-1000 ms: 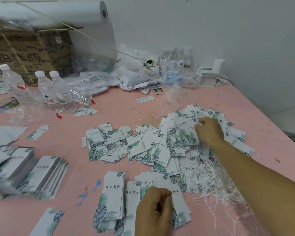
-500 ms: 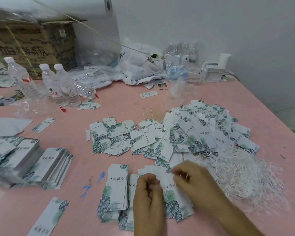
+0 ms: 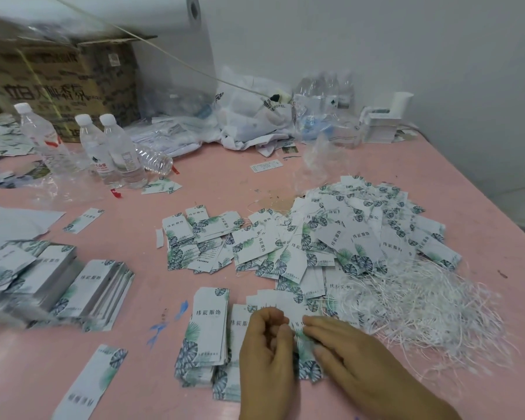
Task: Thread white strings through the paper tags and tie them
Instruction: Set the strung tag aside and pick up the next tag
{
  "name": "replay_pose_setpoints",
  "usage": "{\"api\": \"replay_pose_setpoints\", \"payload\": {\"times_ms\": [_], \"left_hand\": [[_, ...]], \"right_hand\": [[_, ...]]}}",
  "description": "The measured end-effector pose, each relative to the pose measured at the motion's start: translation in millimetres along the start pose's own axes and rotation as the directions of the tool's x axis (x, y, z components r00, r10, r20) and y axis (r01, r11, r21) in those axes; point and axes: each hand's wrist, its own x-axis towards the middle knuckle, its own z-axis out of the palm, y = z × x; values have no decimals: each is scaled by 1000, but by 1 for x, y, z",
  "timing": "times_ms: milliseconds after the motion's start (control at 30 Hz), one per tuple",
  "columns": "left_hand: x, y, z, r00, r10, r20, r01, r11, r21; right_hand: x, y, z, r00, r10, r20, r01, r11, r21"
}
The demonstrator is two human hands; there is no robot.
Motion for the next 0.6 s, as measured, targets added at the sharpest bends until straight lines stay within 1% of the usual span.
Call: {"api": "replay_pose_setpoints", "payload": {"times_ms": [67, 100, 133, 200, 300, 333, 367, 400, 433, 467, 533, 600], "left_hand": [[-1, -1, 1, 1000, 19, 18, -19, 1000, 14], [-1, -2, 1, 999, 35, 29, -36, 998, 44], [-1, -1, 1, 998, 51, 41, -54, 995, 81], [-1, 1, -1, 997, 63, 41, -67, 992, 111], [-1, 5, 0, 1000, 27, 15, -28, 995, 92], [-1, 6, 2, 1000, -12, 3, 12, 999, 41], [-1, 7, 4, 998, -59, -9, 59, 998, -36], [0, 8, 5, 994, -111, -14, 109, 987, -114], [0, 9, 7, 989, -148, -12, 144, 974, -177], [1, 10, 7, 984, -179, -10, 172, 960, -221], [2, 11, 6, 974, -227, 15, 222, 934, -281], [1, 16, 5, 964, -254, 85, 267, 905, -330]], "right_hand": [[0, -4, 2, 977, -89, -192, 78, 995, -65], [1, -7, 2, 957, -125, -263, 110, 991, -73], [2, -9, 3, 942, -150, -300, 133, 988, -74], [4, -10, 6, 954, -156, -257, 151, 988, -38], [3, -2, 8, 993, -67, -96, 75, 995, 73], [2, 0, 7, 996, -52, -68, 60, 991, 118], [1, 1, 6, 996, -38, -82, 51, 984, 173], [-1, 1, 4, 992, -16, -129, 44, 974, 222], [-1, 1, 3, 977, -3, -215, 53, 973, 226], [-2, 1, 2, 950, -18, -311, 82, 977, 196], [-1, -1, 4, 880, -115, -460, 174, 981, 89], [0, -6, 9, 847, -216, -485, 255, 967, 14]]}}
